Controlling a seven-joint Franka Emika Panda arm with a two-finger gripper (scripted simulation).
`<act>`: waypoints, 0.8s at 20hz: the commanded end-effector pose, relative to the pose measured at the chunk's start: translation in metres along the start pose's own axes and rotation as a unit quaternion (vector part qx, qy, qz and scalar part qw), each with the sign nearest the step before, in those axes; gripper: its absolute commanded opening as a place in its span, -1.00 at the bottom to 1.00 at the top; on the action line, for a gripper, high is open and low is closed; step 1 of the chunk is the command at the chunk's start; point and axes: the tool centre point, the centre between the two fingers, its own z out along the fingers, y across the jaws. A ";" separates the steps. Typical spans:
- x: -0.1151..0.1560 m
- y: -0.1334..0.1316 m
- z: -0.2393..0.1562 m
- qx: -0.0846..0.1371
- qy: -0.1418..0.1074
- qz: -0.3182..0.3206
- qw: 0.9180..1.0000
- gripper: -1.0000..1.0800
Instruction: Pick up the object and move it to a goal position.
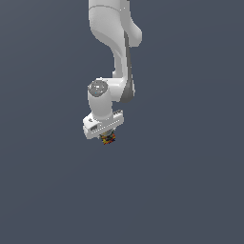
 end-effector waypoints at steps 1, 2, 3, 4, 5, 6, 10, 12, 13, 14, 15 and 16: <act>0.005 -0.004 -0.009 -0.001 0.002 0.000 1.000 -1.00; 0.007 -0.006 -0.013 -0.001 0.002 0.000 1.000 -1.00; 0.009 -0.009 -0.018 -0.001 0.002 0.000 1.000 -1.00; 0.012 -0.013 -0.023 -0.002 0.001 -0.001 1.000 -1.00; 0.014 -0.016 -0.029 -0.002 0.001 -0.001 1.000 -1.00; 0.017 -0.020 -0.036 -0.002 0.001 -0.001 1.000 -1.00; 0.032 -0.039 -0.066 -0.002 0.001 -0.001 1.000 -1.00; 0.040 -0.050 -0.084 -0.002 0.001 -0.001 1.000 -1.00; 0.045 -0.056 -0.094 -0.002 0.001 -0.001 1.000 -1.00; 0.050 -0.062 -0.104 -0.002 0.001 -0.001 1.000 -1.00; 0.054 -0.068 -0.114 -0.002 0.001 -0.001 1.000 -1.00; 0.059 -0.074 -0.124 -0.002 0.001 -0.001 1.000 -1.00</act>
